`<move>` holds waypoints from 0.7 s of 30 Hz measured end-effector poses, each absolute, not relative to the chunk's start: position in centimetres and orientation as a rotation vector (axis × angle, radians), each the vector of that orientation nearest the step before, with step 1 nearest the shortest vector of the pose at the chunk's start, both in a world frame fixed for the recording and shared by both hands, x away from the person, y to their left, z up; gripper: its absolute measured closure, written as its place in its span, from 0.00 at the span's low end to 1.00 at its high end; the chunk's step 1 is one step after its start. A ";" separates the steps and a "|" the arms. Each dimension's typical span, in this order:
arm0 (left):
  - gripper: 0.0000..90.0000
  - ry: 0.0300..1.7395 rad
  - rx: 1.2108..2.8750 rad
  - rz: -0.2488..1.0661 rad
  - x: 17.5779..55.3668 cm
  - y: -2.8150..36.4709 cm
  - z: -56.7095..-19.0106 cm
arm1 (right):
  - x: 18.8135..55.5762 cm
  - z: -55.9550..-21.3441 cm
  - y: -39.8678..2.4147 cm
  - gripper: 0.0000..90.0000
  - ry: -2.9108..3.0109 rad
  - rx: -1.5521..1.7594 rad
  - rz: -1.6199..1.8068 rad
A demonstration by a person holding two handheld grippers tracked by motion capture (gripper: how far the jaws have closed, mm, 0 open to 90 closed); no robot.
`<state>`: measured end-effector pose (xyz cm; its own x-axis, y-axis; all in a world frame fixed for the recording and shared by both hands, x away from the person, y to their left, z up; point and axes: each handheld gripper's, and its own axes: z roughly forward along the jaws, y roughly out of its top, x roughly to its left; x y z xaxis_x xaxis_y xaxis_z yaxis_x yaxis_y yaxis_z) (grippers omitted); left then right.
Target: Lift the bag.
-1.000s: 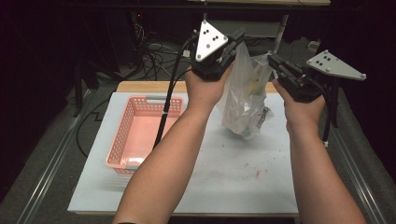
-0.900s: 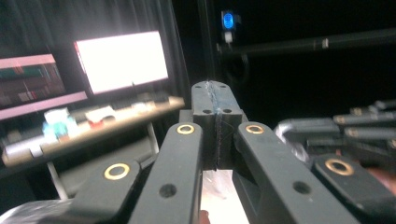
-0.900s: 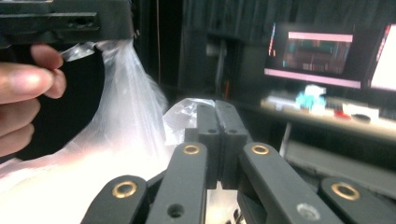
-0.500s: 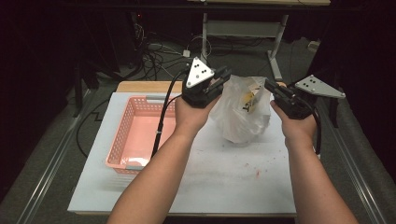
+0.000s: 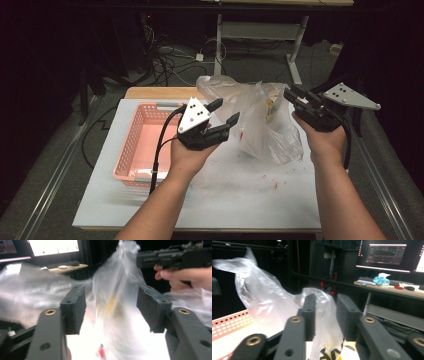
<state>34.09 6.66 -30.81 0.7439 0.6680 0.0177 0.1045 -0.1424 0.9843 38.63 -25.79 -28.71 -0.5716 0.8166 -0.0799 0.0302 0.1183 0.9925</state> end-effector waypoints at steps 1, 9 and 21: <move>0.40 0.632 1.677 0.538 34.0 6.8 -31.3 | 38.3 -28.6 -25.9 0.71 1.738 0.822 1.523; 0.25 0.697 1.754 0.438 33.6 6.7 -35.2 | 35.9 -29.4 -27.7 0.52 1.764 0.824 1.501; 0.03 0.721 1.840 0.396 32.2 5.1 -39.0 | 34.2 -33.7 -30.1 0.29 1.812 0.911 1.443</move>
